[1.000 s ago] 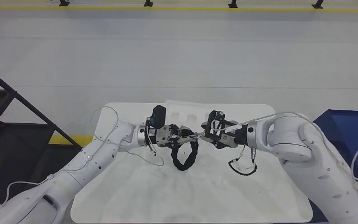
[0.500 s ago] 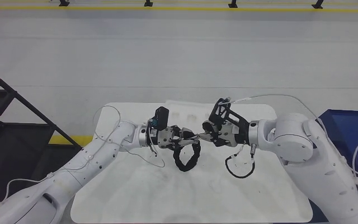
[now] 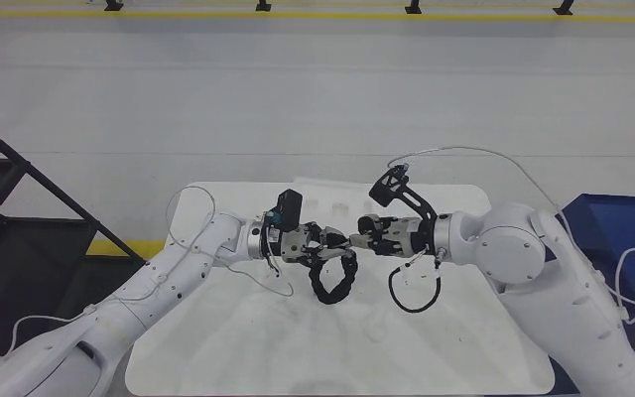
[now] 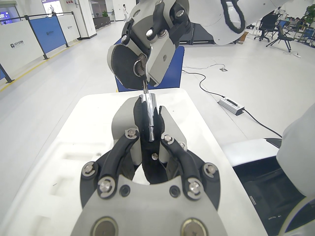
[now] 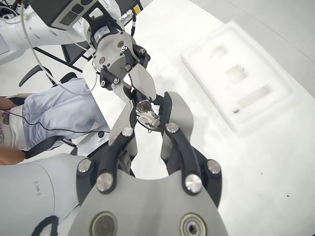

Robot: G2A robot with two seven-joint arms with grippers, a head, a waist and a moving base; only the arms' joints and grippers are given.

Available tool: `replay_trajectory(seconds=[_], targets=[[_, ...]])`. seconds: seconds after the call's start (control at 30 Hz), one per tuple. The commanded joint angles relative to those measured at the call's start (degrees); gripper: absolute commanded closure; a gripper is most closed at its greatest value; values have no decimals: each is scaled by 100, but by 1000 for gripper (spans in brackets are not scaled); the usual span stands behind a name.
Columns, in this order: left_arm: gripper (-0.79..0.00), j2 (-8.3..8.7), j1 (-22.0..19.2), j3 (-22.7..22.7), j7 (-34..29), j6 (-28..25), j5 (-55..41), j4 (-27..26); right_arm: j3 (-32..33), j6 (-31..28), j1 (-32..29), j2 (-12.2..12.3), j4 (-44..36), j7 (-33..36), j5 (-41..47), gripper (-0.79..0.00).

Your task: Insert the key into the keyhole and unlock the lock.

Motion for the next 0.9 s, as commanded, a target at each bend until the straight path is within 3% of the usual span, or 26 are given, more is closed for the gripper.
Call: replay_trajectory(seconds=[0.0, 0.2, 0.27, 0.3, 0.63, 0.87], targets=[[0, -6, 1, -8, -5, 0, 18, -6, -25, 158, 6, -8, 13, 20, 13, 0], [0, -21, 16, -60, -22, 0, 78, -1, -52, 424, 0, -36, 9, -96, 137, 0], [0, -26, 29, -75, -26, 0, 86, 5, -39, 439, -5, -39, -5, -145, 152, -382], [0, -29, 33, -80, -36, 0, 90, 13, -33, 436, -8, -39, -10, -145, 146, -785], [0, -58, 72, -138, -72, 0, 68, 119, 262, 121, -120, 6, 8, -154, 297, -785], [0, -78, 86, -206, -143, 0, 133, 236, 441, -539, -168, 78, 48, 168, 95, -785]])
